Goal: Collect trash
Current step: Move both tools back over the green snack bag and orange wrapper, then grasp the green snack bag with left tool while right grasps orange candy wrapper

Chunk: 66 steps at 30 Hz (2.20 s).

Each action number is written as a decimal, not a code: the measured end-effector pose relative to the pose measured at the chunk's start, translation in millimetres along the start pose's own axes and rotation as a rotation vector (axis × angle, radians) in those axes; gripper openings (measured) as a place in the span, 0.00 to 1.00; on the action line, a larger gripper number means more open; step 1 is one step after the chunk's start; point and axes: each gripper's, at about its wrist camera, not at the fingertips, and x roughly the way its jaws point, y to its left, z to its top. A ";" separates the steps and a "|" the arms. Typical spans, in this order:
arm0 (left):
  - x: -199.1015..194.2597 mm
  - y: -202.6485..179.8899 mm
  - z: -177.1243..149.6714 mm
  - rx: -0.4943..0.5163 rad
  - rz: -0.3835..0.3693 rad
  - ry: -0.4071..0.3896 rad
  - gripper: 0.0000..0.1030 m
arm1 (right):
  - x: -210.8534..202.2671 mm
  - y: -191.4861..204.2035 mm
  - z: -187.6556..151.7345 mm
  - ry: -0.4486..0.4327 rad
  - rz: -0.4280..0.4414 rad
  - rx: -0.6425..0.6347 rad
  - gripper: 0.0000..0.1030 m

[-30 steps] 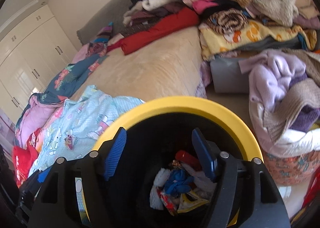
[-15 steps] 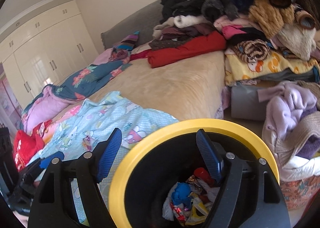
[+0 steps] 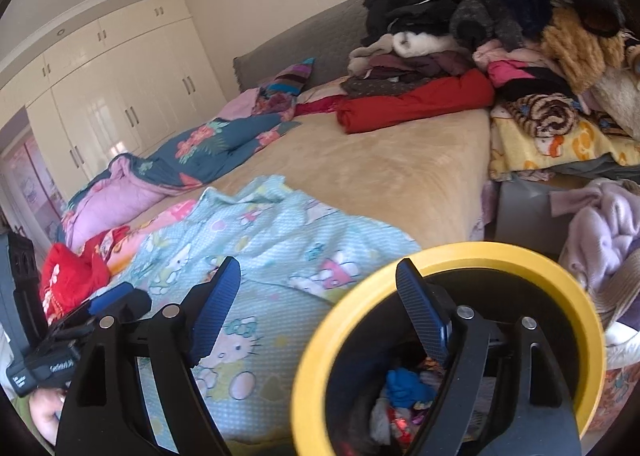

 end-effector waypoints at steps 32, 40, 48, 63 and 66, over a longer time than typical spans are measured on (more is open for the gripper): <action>17.2 179.7 -75.7 -0.474 0.136 0.221 0.73 | 177.8 120.3 -24.4 0.362 0.152 -0.168 0.63; 27.1 162.1 -80.2 -0.452 0.125 0.231 0.57 | 220.9 124.4 -29.6 0.438 0.160 -0.154 0.49; 31.6 165.1 -84.5 -0.445 0.145 0.232 0.42 | 226.4 127.6 -40.7 0.459 0.245 -0.139 0.17; 21.2 154.7 -69.1 -0.395 0.110 0.217 0.13 | 148.2 114.9 -35.2 0.321 0.298 -0.078 0.07; 17.3 140.6 -57.7 -0.363 0.080 0.190 0.12 | 135.4 111.9 -30.8 0.295 0.290 -0.084 0.07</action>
